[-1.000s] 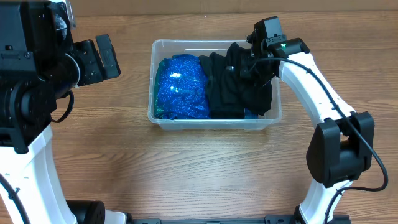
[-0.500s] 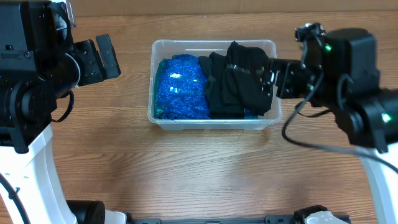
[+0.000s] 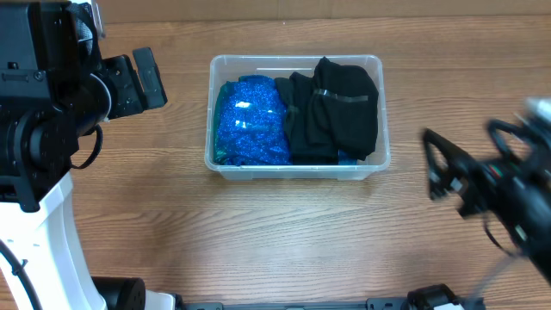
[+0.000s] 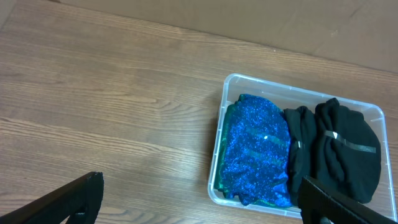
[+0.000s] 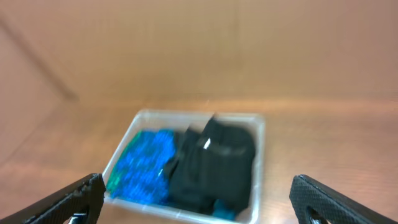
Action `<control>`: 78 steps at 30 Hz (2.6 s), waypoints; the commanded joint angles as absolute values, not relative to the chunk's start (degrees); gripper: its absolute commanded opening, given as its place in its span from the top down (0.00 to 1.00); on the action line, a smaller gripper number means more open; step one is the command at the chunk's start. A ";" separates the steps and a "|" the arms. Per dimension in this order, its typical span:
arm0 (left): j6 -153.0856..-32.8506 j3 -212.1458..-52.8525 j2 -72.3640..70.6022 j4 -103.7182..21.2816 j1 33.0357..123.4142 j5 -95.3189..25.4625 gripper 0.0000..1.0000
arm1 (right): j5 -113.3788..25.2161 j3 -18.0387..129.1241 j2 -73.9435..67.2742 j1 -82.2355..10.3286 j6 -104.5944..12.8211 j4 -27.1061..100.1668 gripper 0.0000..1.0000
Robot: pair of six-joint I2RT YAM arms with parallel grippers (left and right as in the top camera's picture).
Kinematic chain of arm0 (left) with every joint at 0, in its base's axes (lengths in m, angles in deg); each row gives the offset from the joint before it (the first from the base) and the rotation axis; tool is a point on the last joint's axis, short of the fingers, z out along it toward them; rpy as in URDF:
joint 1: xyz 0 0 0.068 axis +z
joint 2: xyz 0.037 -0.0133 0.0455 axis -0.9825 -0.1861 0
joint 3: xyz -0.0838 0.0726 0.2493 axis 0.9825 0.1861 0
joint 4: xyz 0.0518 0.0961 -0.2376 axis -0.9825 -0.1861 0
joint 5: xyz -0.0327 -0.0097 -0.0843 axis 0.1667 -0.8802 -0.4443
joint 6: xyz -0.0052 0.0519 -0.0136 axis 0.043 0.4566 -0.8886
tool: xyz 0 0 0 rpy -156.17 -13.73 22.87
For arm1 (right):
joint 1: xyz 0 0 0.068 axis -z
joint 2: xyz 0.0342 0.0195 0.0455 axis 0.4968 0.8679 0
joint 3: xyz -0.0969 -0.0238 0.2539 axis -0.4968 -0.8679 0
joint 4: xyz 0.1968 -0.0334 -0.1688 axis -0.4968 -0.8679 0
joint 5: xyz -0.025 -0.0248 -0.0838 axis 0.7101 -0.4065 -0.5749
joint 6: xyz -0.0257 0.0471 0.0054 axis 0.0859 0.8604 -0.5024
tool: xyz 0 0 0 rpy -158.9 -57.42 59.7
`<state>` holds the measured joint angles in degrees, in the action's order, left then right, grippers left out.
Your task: Pack container
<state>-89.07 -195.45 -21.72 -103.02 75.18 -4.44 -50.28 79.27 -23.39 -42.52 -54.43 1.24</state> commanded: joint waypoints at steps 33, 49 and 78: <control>-87.54 -195.38 -21.85 -102.80 75.13 -3.89 0.00 | -51.13 -1.14 -73.94 -36.42 -55.29 32.83 0.00; -87.54 -195.38 -21.85 -102.80 75.13 -3.89 0.00 | -46.21 -9.36 -73.94 -36.47 -55.26 34.36 0.00; -86.92 -195.38 -21.63 -103.11 75.15 -2.34 0.00 | -46.21 -9.36 -73.94 -36.47 -55.29 34.31 0.00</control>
<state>-89.04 -195.38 -21.77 -103.13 75.18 -4.24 -46.56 -8.60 -73.27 -36.58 -55.50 34.12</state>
